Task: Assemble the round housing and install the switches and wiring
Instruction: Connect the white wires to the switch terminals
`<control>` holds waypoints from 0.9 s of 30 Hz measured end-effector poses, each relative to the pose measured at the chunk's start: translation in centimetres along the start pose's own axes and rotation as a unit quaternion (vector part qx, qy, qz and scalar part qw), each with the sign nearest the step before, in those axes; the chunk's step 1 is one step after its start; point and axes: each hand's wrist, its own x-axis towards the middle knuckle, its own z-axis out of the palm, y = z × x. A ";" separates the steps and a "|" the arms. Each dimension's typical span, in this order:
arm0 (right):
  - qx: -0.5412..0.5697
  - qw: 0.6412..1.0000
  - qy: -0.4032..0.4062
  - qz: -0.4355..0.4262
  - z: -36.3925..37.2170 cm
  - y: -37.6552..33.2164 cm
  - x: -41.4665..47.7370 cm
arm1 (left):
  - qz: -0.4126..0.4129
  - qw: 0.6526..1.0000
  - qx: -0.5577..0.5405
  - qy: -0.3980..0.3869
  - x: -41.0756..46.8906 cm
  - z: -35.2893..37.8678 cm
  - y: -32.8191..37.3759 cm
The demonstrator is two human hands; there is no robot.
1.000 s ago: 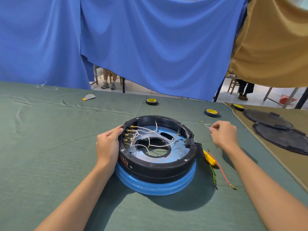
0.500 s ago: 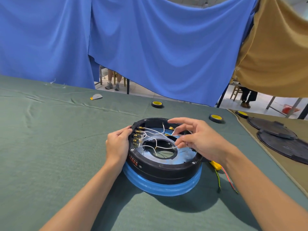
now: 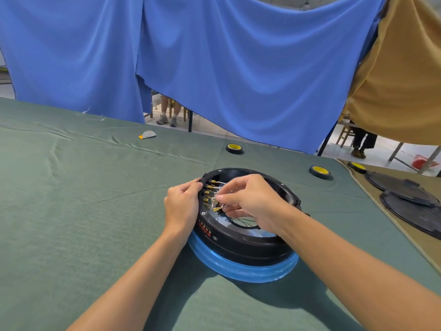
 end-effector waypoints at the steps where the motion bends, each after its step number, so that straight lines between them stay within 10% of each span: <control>1: 0.008 1.000 0.006 0.004 0.1 -0.1 0.1 | 0.002 1.000 0.002 0.001 0.0 0.0 0.1; 27: 0.110 0.985 0.056 0.120 2.4 -0.9 0.3 | 0.013 0.987 0.161 -0.019 -1.1 -0.3 0.7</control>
